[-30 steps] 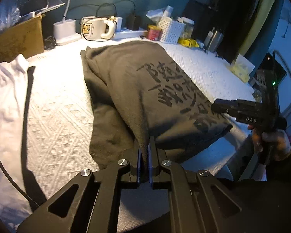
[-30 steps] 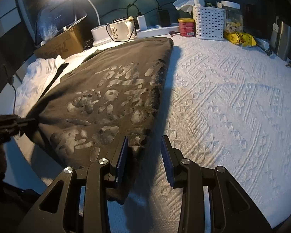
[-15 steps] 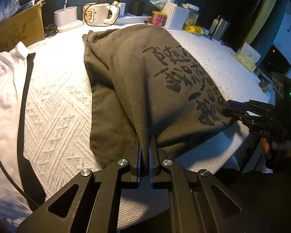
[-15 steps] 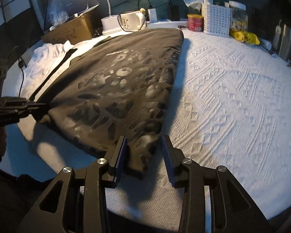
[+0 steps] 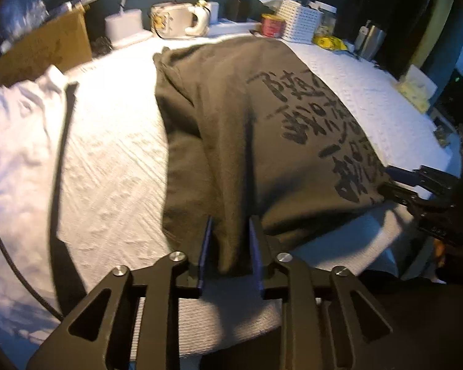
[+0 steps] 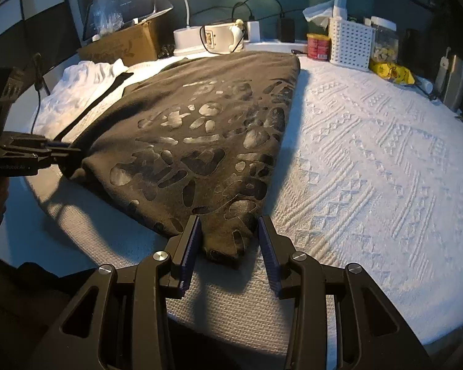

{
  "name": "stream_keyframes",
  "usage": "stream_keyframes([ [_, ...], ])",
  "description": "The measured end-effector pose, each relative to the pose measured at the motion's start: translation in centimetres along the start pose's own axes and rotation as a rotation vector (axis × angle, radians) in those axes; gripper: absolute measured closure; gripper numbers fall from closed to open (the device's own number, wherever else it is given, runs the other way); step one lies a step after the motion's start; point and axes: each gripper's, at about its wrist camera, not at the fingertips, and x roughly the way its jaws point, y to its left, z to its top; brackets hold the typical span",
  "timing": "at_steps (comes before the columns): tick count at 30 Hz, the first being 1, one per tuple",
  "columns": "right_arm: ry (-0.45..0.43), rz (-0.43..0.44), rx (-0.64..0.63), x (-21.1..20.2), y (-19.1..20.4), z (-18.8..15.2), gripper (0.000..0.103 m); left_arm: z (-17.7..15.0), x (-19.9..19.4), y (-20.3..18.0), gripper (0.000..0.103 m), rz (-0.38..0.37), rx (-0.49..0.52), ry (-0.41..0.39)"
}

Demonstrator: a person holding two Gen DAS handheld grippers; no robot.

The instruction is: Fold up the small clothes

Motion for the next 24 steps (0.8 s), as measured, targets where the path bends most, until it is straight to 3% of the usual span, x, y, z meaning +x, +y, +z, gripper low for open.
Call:
stream_keyframes([
  [7,-0.020,-0.020,-0.017,-1.0,-0.8,1.3,0.061,1.8,-1.2,-0.3,0.057,0.087,-0.003,-0.092],
  [17,-0.064,-0.051,0.012,-1.8,-4.2,3.8,0.061,4.7,-0.5,-1.7,0.056,0.168,0.025,-0.158],
  [24,-0.066,-0.074,0.027,-1.5,-5.9,5.4,0.061,6.9,0.0,-1.7,0.056,0.167,0.010,-0.205],
])
